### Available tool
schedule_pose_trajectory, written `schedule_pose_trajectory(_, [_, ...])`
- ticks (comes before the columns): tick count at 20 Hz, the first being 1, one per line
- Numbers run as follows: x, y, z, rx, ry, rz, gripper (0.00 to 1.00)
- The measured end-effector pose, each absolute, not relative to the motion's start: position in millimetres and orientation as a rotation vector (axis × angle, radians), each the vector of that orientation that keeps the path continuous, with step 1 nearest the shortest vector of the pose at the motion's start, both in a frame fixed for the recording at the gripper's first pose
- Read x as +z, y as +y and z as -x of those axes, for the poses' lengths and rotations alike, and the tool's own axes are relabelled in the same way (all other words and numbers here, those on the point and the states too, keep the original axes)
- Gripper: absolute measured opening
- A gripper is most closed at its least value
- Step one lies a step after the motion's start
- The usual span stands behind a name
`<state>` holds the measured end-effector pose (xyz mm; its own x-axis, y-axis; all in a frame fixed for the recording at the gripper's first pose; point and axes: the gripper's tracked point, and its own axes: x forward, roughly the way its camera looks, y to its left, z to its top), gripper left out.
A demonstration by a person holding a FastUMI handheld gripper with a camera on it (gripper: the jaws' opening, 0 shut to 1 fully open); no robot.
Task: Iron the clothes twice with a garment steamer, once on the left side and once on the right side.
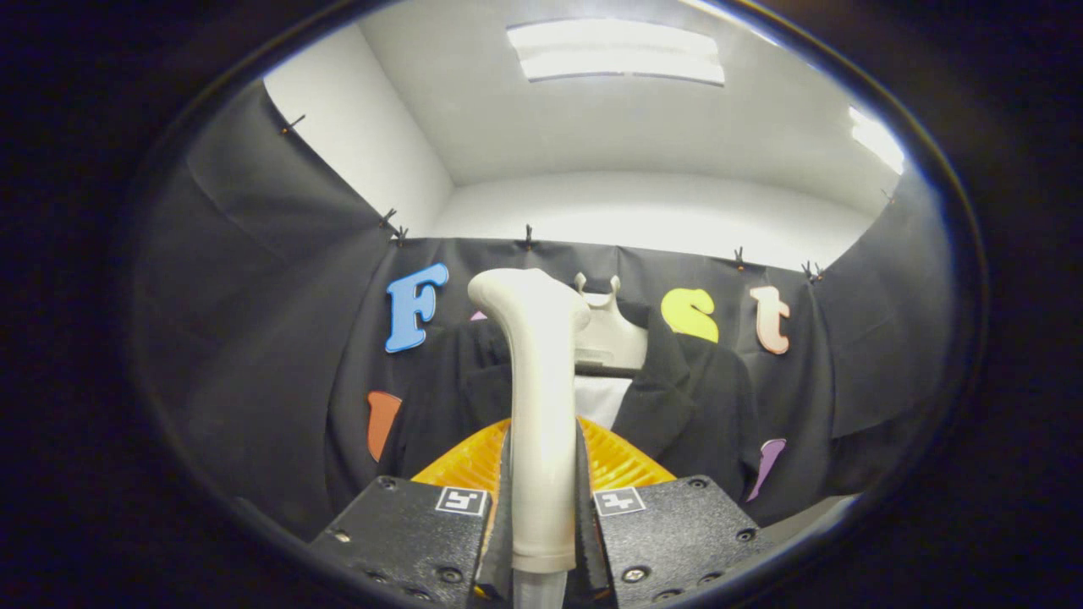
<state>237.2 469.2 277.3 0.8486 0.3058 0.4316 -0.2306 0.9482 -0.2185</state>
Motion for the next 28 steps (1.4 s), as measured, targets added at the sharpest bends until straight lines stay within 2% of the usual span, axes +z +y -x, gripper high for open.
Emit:
schedule_pose_trajectory(8, [287.9, 502.9, -276.1, 0.262, -0.466, 0.213, 0.33])
schedule_pose_trajectory(17, [259.3, 482.4, -262.4, 0.288, -0.458, 0.244, 0.32])
schedule_pose_trajectory(28, [211.2, 479.0, -255.6, 0.344, -0.361, 0.252, 0.32])
